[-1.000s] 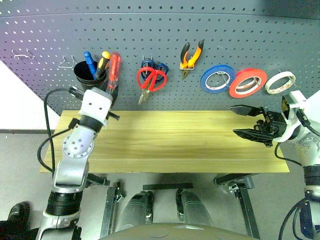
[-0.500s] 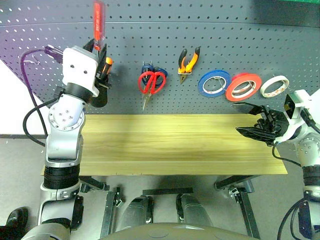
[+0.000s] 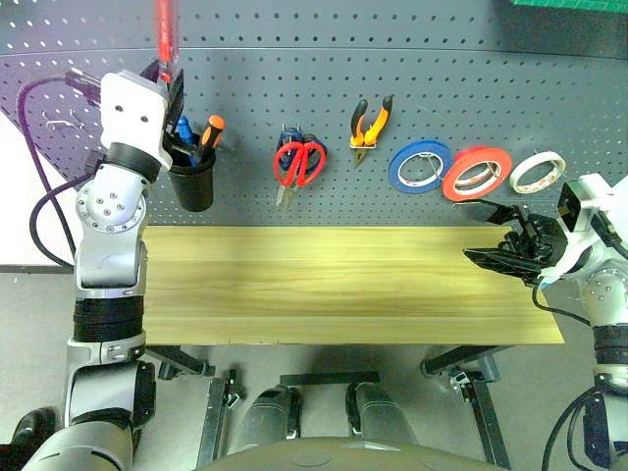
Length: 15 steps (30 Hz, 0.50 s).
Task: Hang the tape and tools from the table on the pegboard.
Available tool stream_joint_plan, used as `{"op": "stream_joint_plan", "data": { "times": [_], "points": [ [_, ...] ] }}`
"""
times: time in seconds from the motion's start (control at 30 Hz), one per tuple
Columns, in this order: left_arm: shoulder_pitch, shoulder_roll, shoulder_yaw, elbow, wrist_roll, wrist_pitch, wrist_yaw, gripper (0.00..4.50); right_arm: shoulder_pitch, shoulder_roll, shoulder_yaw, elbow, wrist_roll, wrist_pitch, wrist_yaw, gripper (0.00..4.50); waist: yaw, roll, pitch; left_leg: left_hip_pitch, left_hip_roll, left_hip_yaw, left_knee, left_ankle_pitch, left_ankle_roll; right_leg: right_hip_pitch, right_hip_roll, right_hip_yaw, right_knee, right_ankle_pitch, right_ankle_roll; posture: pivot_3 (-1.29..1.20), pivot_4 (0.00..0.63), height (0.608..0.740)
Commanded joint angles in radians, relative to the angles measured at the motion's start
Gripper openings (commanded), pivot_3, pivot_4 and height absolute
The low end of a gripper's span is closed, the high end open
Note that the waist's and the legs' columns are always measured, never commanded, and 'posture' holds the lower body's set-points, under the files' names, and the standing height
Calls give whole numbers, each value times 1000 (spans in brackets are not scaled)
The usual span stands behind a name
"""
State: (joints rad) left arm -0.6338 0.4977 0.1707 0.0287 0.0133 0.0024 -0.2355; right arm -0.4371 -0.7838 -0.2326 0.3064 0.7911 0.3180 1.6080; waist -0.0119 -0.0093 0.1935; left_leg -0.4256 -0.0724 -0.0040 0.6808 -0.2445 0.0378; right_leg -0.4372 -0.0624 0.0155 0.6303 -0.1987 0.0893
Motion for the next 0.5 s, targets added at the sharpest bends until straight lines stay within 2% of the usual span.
{"op": "stream_joint_plan", "data": {
  "times": [0.03,0.23,0.5],
  "points": [
    [-30,2,8,36,4,-70,15,800,-1,-13,-42,-46,14,12,6,4500,0,0,0,0,0,0,0,0,0,0,0,0,0,0,0,-48,138,740],
    [13,-18,-1,137,16,-151,26,800,6,-25,-52,-64,6,37,4,4500,-1,0,0,0,0,0,0,0,0,0,-1,0,0,0,0,-55,157,740],
    [66,-60,14,231,-5,-175,43,800,2,-35,-53,-70,1,60,5,4500,-1,0,0,-1,0,0,-1,0,1,-1,-1,0,0,0,0,-51,165,740]
  ]
}}
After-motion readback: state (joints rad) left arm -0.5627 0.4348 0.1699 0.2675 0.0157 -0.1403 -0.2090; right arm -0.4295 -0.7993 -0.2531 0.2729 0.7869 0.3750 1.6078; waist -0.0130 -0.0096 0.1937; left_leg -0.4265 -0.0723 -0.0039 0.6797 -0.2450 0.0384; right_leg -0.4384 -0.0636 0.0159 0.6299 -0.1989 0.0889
